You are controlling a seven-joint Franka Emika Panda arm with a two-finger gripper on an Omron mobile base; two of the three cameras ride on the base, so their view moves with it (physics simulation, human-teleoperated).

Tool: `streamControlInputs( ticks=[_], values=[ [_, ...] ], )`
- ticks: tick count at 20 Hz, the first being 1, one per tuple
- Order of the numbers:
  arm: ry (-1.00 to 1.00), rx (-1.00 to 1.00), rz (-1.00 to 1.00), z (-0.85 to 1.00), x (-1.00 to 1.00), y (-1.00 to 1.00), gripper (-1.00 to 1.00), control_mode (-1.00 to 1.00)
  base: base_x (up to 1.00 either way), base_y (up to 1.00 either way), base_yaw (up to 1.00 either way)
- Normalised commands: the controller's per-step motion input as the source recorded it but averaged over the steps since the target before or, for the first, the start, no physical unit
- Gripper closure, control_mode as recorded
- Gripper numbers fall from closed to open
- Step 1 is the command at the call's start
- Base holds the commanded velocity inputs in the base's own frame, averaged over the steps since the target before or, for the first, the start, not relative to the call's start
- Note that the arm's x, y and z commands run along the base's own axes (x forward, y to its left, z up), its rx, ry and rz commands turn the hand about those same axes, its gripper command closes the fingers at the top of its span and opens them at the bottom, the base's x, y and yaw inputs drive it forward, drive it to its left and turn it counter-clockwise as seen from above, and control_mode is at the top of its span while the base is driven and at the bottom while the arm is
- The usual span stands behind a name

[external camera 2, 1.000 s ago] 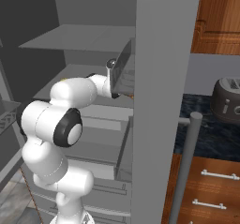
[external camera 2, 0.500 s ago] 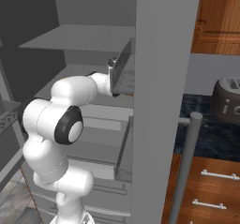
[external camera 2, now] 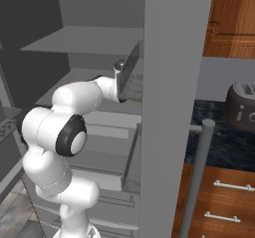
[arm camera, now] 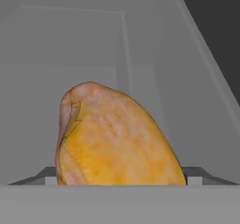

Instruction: Open the fridge, remove the orange, squash, and chicken drumstick, and place them on any counter.

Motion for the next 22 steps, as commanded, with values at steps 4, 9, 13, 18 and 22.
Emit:
streamControlInputs(
  ticks=[4, 9, 13, 18, 22],
  values=[
    [-0.08, 0.0, 0.0, 0.01, -0.76, 0.0, 1.0, -1.0, 0.0, 0.0, 0.0],
    [-0.15, 0.05, 0.01, 0.5, -1.0, 0.03, 1.0, -1.0, 0.0, 0.0, 0.0],
    [-0.02, 0.01, 0.08, 0.99, -1.0, 0.25, 1.0, -1.0, 0.0, 0.0, 0.0],
    [0.0, 0.0, 0.12, 0.88, -1.0, 0.41, 1.0, -1.0, 0.0, 0.0, 0.0],
    [0.0, 0.0, 0.08, 0.72, -1.0, 0.47, 1.0, -1.0, 0.0, 0.0, 0.0]
  ],
)
